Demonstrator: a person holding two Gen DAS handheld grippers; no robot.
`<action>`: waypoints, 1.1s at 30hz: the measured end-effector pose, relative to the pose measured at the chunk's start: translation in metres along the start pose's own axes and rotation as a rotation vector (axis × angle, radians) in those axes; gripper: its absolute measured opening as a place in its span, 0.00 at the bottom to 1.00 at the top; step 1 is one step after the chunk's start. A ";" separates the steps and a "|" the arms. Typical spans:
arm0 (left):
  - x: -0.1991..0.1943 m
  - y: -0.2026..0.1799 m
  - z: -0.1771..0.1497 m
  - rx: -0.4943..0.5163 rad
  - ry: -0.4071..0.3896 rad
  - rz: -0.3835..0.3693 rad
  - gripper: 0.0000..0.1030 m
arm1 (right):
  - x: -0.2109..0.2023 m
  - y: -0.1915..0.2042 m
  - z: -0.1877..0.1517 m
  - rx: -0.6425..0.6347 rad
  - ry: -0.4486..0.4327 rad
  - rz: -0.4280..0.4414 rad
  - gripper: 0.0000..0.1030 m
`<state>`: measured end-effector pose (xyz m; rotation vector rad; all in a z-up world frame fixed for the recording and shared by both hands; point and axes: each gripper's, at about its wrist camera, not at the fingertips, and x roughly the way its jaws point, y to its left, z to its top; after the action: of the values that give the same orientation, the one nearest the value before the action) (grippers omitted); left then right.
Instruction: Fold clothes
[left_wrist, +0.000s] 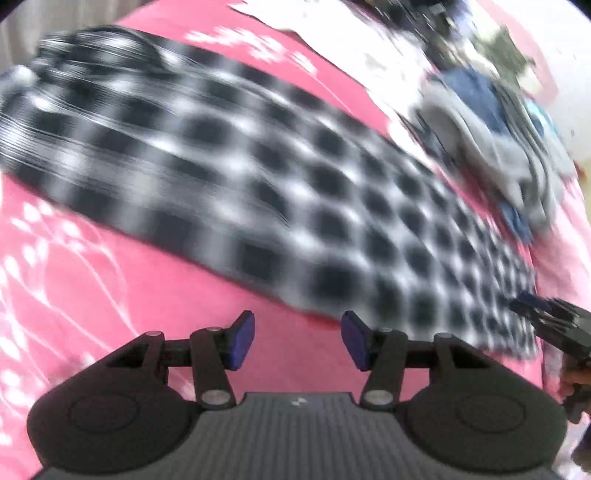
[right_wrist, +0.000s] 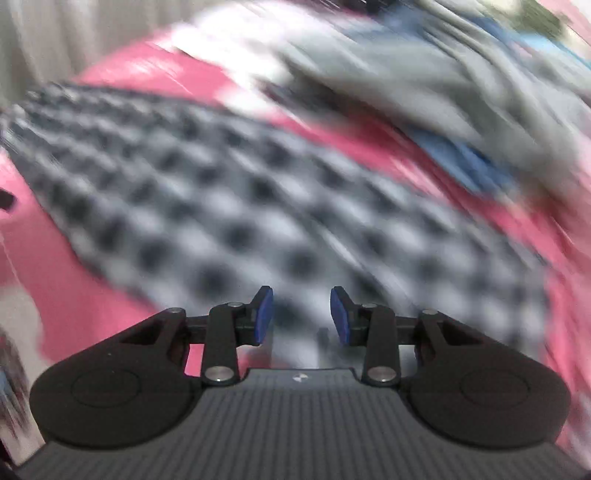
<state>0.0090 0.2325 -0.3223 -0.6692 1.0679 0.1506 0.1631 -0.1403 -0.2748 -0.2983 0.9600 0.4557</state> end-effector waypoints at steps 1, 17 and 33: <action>-0.001 0.008 0.006 -0.016 -0.021 0.006 0.51 | 0.017 0.012 0.020 -0.015 -0.030 0.040 0.32; 0.021 0.059 0.055 -0.023 -0.023 0.077 0.51 | 0.135 0.105 0.132 0.062 -0.064 0.096 0.29; -0.013 0.095 0.126 0.012 -0.189 0.096 0.54 | 0.116 0.184 0.156 0.225 -0.109 0.170 0.30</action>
<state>0.0577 0.3829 -0.3144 -0.5811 0.9184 0.2855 0.2402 0.1159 -0.2955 0.0121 0.9236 0.5087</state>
